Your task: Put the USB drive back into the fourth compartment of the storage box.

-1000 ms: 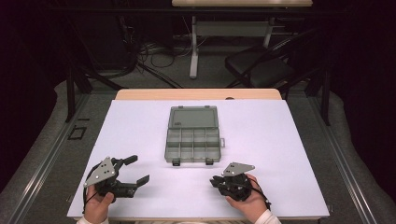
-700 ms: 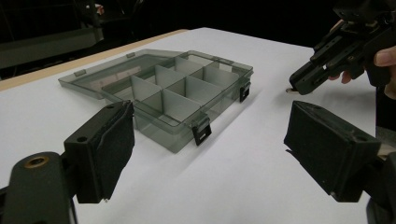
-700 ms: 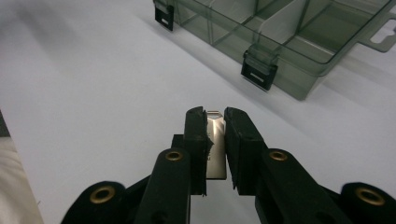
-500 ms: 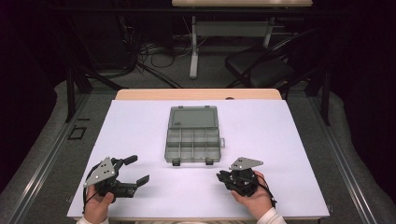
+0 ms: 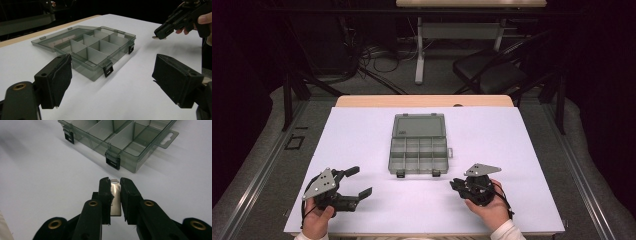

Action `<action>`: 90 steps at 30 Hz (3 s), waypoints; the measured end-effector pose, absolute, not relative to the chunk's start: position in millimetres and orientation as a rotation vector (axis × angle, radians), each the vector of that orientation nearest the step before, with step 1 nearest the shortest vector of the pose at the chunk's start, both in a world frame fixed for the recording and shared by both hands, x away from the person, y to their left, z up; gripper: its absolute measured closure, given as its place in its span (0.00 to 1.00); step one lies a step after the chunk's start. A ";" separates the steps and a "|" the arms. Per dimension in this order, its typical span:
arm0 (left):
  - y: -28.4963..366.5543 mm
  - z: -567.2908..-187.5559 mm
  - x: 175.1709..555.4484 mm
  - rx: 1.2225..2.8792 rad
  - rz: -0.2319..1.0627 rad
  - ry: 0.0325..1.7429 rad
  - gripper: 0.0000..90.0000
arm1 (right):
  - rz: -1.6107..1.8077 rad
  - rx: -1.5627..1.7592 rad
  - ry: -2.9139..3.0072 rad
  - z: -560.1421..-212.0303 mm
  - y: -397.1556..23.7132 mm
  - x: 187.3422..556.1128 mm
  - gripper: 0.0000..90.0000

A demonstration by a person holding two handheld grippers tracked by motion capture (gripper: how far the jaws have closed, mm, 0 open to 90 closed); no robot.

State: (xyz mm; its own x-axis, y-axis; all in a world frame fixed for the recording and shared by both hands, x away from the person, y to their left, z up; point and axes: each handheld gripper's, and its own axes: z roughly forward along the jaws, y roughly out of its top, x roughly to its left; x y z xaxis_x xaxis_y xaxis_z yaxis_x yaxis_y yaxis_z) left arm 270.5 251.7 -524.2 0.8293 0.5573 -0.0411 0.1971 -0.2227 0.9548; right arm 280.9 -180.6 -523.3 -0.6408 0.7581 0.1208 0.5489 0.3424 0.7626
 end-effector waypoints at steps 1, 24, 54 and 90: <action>251.3 -524.3 270.2 1.792 0.376 0.584 0.17 | 1.180 1.174 2.354 -521.0 -180.8 281.9 0.88; 252.0 -524.4 270.5 1.789 0.376 0.593 0.18 | 1.160 1.191 2.373 -490.6 -177.2 315.0 0.88; 251.6 -524.2 270.2 1.793 0.379 0.589 0.18 | 1.144 1.135 2.396 -475.8 -152.8 341.7 0.88; 252.2 -524.1 270.5 1.792 0.376 0.584 0.18 | 1.067 1.158 2.381 -482.7 -126.5 390.7 0.88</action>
State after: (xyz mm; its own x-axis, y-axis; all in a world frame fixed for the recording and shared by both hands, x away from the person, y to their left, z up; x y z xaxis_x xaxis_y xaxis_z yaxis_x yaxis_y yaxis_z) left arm 270.5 252.2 -524.1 0.8244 0.5645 -0.0402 0.1970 -0.2197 0.9555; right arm 390.7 -126.5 -482.7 -0.6369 0.7686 0.0611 0.5569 0.4039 0.7257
